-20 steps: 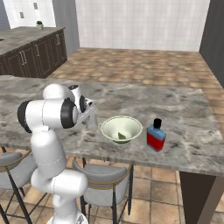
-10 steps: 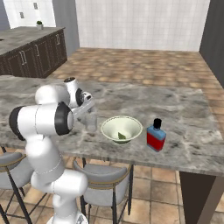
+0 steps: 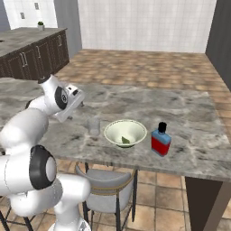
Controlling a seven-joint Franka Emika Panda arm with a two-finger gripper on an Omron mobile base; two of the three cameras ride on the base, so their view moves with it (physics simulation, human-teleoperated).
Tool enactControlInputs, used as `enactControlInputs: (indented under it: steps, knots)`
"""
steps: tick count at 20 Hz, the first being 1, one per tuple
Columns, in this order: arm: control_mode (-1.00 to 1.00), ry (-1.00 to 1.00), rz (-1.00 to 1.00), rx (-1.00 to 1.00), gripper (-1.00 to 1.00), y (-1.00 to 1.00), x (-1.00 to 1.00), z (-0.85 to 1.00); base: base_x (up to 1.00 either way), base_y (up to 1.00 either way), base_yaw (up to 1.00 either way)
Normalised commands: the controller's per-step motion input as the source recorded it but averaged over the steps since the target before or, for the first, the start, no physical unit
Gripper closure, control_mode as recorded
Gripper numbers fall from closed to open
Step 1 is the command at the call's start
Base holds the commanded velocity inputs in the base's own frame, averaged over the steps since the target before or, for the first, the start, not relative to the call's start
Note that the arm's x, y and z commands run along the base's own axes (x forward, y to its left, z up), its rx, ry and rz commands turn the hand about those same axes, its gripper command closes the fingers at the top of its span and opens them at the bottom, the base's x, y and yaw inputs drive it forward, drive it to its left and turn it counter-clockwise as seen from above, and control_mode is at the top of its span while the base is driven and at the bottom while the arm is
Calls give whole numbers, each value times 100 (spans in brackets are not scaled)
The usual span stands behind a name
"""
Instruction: There is a bowl on the dining counter. Grab a lemon wedge from the fridge and place it in the bowl. Then get the liquor bottle and glass cup from the cabinet and place them next to the bowl.
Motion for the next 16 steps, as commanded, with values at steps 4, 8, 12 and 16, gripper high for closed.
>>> enactControlInputs:
  steps: [4, 8, 12, 16]
  knots:
    - [-100, -33, 2, -8, -100, 5, -100, 99, 0, 0, 0]
    - [-100, -28, 2, -4, -100, 3, -100, 95, 0, 0, 0]
    - [-100, -7, 0, 0, -100, 1, -100, 78, 0, 0, 0]
    - [-100, 0, 0, 0, -100, 0, -100, 41, 0, 0, 0]
